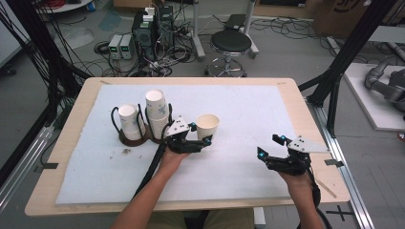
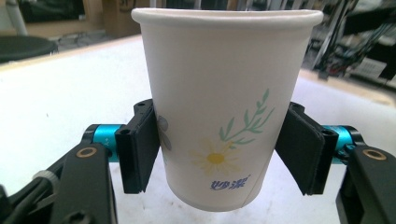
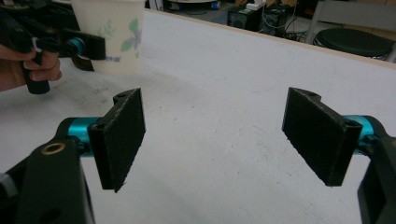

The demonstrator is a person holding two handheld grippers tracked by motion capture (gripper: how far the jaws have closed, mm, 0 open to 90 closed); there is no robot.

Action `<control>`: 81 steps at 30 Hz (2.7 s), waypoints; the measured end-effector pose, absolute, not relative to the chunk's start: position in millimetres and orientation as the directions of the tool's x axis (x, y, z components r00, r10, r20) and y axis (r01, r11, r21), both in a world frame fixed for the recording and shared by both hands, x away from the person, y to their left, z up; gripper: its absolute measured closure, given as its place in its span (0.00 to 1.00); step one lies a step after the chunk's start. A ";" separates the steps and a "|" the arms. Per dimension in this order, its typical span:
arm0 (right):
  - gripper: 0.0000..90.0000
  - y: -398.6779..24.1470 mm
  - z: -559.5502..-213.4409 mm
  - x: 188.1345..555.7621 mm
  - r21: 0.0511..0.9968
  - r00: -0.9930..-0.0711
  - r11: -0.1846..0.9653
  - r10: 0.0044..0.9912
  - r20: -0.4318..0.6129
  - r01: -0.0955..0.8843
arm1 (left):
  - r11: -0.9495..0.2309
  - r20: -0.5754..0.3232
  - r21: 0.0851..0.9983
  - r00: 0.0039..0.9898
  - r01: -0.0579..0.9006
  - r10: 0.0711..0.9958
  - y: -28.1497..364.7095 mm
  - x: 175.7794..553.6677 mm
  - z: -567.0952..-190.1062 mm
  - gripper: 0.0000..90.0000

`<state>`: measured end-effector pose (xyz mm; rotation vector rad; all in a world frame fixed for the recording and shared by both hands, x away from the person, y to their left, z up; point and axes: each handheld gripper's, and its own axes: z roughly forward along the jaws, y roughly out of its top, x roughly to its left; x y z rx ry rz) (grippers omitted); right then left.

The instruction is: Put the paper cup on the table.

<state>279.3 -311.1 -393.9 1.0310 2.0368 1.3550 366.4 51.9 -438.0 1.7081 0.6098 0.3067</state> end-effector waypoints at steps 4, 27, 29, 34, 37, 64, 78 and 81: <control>0.24 -310.9 -393.7 279.1 0.919 -0.600 0.224 0.800 0.016 0.324 | -0.212 -0.117 0.936 0.815 0.282 0.568 42.5 369.7 -443.8 0.38; 0.24 -309.3 -392.5 278.1 0.919 -0.607 0.229 0.795 0.013 0.320 | -0.413 -0.044 0.844 0.811 0.343 0.584 37.9 363.3 -450.7 0.37; 0.24 -309.0 -392.7 277.6 0.918 -0.608 0.231 0.794 0.013 0.322 | -0.421 -0.038 0.841 0.813 0.340 0.581 37.7 362.6 -452.1 0.36; 0.24 -310.1 -393.7 277.7 0.917 -0.607 0.228 0.795 0.018 0.326 | -0.408 -0.056 0.841 0.807 0.355 0.588 38.3 360.1 -452.4 0.23; 0.24 -310.7 -394.2 277.7 0.916 -0.608 0.231 0.794 0.017 0.327 | -0.406 -0.070 0.840 0.814 0.360 0.577 43.5 355.1 -450.9 0.20; 0.24 -308.3 -399.9 278.0 0.908 -0.620 0.238 0.784 0.030 0.345 | -0.081 -0.081 0.981 0.758 0.174 0.647 182.5 281.4 -407.9 0.20; 0.24 -306.4 -398.2 263.5 0.910 -0.610 0.233 0.792 0.026 0.343 | -0.023 -0.105 0.985 0.696 0.172 0.710 220.6 269.3 -410.7 0.20; 0.24 -305.4 -399.5 260.6 0.907 -0.610 0.233 0.791 0.032 0.350 | -0.022 -0.099 0.986 0.693 0.164 0.714 224.1 267.6 -410.6 0.20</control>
